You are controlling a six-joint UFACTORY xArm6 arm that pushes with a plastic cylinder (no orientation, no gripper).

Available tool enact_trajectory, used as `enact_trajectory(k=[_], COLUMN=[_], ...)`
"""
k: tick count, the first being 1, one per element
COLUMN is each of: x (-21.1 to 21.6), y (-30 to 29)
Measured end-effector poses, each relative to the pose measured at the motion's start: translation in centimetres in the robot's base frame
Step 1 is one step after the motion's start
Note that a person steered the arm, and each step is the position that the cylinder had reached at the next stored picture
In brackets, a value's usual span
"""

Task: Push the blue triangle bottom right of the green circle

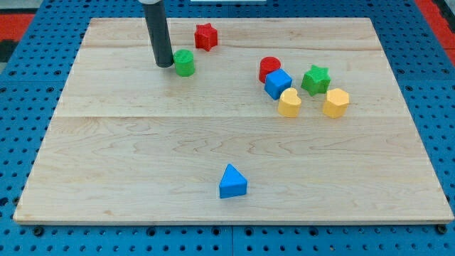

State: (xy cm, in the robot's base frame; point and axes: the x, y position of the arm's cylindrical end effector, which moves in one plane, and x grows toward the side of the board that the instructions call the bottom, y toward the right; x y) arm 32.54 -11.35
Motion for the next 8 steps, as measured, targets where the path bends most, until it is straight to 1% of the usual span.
enact_trajectory(k=[1, 2, 3, 4, 5, 6, 7, 8], x=[8.9, 15.7, 20.8, 27.8, 24.6, 20.8, 25.2, 24.3], y=[1.3, 11.2, 21.3, 14.3, 8.0, 7.4, 8.8, 10.7])
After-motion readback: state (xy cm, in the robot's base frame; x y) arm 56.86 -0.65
